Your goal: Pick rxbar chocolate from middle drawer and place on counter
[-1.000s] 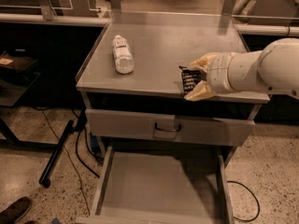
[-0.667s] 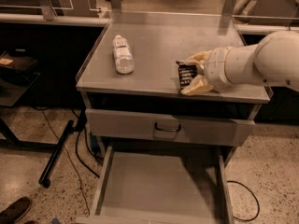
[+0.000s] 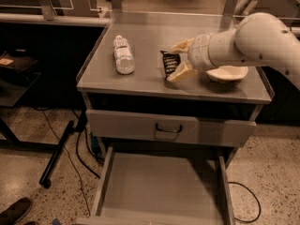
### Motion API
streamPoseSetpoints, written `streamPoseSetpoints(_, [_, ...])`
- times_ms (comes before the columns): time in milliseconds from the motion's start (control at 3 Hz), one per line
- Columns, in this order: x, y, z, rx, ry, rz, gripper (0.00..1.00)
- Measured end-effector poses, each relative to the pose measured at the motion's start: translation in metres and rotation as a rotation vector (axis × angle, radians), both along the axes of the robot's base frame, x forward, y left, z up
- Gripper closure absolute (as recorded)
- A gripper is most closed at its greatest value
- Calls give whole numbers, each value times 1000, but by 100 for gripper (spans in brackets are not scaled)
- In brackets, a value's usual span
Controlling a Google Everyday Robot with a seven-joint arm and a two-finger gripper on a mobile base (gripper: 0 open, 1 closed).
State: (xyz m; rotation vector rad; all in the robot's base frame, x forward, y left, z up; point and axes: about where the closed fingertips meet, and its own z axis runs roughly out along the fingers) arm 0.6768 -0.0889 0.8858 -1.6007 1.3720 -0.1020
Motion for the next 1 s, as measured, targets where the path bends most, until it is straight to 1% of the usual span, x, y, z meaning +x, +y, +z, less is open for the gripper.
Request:
streamPoseSetpoints(333, [23,23,-6,24,18,63,100])
streamPoseSetpoints(667, [35,43,-20,49,64,120,100])
streamPoseSetpoints(1000, [36,44,-20,50,66,124,73])
